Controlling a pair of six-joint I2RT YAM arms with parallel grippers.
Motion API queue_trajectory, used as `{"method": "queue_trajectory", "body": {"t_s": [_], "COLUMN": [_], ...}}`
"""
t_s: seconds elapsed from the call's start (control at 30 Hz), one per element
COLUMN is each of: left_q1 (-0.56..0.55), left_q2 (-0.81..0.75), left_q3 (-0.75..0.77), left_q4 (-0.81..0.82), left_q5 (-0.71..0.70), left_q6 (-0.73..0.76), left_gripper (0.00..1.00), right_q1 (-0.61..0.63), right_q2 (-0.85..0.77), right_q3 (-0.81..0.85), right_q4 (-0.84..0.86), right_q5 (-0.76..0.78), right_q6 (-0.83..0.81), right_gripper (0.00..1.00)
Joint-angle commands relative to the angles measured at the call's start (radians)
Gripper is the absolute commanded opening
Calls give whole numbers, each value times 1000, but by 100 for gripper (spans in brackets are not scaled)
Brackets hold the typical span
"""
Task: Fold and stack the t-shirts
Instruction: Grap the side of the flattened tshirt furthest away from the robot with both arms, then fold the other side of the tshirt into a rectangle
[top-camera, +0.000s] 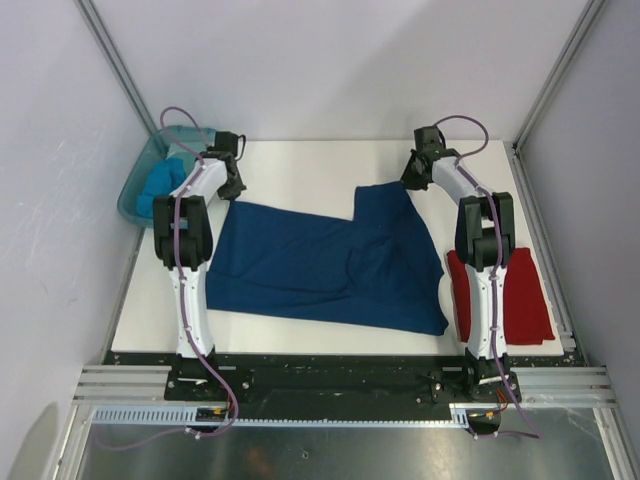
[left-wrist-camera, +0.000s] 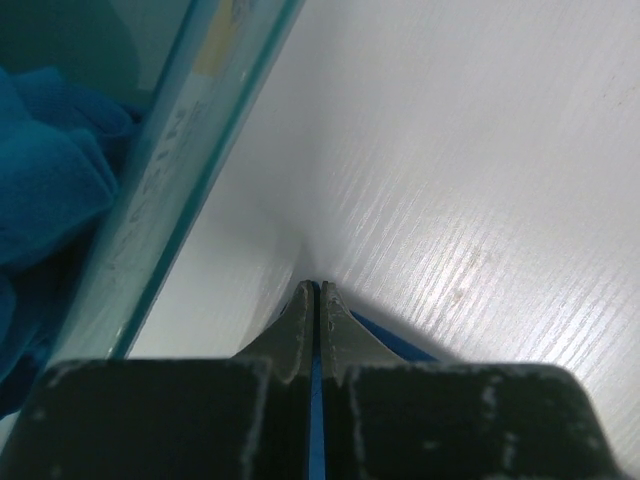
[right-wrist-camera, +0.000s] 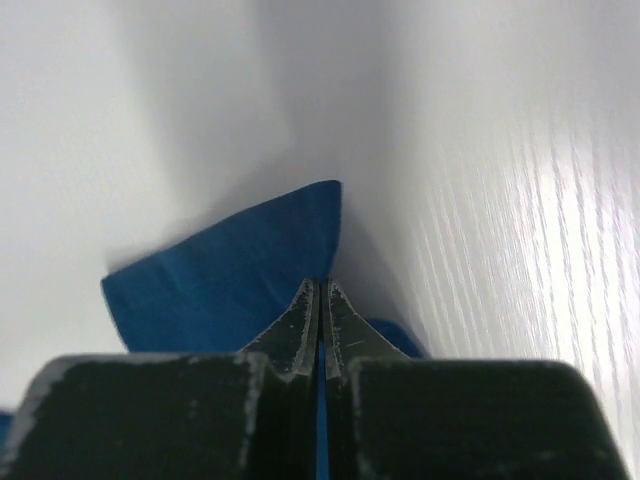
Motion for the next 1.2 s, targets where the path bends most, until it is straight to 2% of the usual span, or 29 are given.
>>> {"method": "queue_trajectory", "body": {"t_s": [0.0,0.3,0.67,1.17], "left_q1": [16,27,40,97], "left_q2": [-83,-184,-268,-451], "left_q3": [33,-42,-152,-459], "left_q4": [7,27,53,113], "left_q5": [8,-15,-6,-29], "left_q6": [-10,-26,-35,-80], "left_gripper": [0,0,0,0], "right_q1": [12,22,50,183], "right_q2": [-207,-458,-662,-985], "right_q3": [-99,-373,-510,-857], "right_q4": [34,107,75,23], "right_q5": [18,8,26,76], "right_q6": [-12,-6,-15,32], "right_gripper": [0,0,0,0]}}
